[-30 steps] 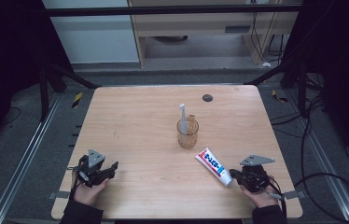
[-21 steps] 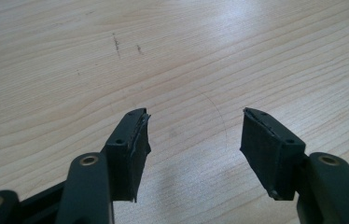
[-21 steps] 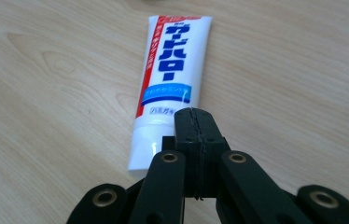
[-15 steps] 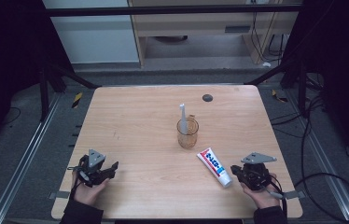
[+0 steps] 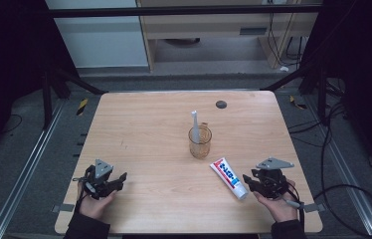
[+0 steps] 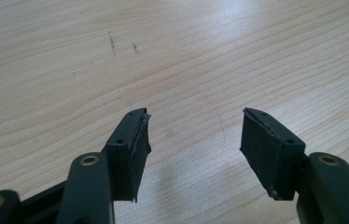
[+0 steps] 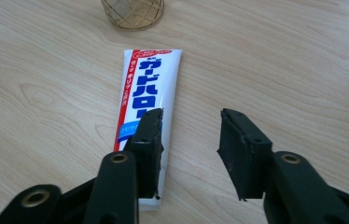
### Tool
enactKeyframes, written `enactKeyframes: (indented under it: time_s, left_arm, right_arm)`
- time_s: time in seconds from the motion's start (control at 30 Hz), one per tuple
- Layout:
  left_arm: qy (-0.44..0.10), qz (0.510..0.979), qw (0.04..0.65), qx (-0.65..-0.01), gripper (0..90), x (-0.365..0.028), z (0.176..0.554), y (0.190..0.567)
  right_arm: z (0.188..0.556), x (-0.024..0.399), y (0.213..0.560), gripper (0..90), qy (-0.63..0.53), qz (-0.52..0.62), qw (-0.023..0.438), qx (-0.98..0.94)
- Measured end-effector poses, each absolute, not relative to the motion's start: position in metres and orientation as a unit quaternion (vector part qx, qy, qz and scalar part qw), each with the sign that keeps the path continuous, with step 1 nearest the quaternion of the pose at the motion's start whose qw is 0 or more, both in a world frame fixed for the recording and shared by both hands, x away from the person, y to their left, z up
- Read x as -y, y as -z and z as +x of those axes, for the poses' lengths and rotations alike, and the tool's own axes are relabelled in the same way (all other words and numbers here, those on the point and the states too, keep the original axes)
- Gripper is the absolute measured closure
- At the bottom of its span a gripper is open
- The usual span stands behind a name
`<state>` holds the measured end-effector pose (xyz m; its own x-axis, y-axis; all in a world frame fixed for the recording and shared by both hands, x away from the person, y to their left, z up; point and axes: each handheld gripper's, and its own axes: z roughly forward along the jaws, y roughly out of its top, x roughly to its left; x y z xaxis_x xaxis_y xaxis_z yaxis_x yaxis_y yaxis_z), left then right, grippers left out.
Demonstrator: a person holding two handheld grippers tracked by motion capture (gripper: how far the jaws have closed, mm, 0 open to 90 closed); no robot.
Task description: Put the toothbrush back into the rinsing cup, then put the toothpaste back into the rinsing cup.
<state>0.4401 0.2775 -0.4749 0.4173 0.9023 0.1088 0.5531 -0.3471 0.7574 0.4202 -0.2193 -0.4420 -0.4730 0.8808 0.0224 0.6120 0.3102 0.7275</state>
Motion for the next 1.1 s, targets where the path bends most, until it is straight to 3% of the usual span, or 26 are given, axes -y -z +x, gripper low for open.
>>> enactKeyframes:
  time_s: [0.43, 0.73, 1.1]
  left_arm:
    - [-0.266, 0.778, 0.326, -0.467, 41.3, -0.277, 0.44, 0.475]
    - [-0.263, 0.778, 0.326, -0.468, 41.2, -0.277, 0.441, 0.476]
    - [-0.261, 0.78, 0.321, -0.47, 40.8, -0.274, 0.444, 0.477]
  right_arm:
    - [0.435, 0.196, 0.439, 37.5, -0.332, 0.466, 0.186, -0.799]
    - [0.444, 0.185, 0.442, 32.0, -0.307, 0.465, 0.178, -0.811]
    - [0.453, 0.173, 0.446, 31.6, -0.286, 0.456, 0.168, -0.826]
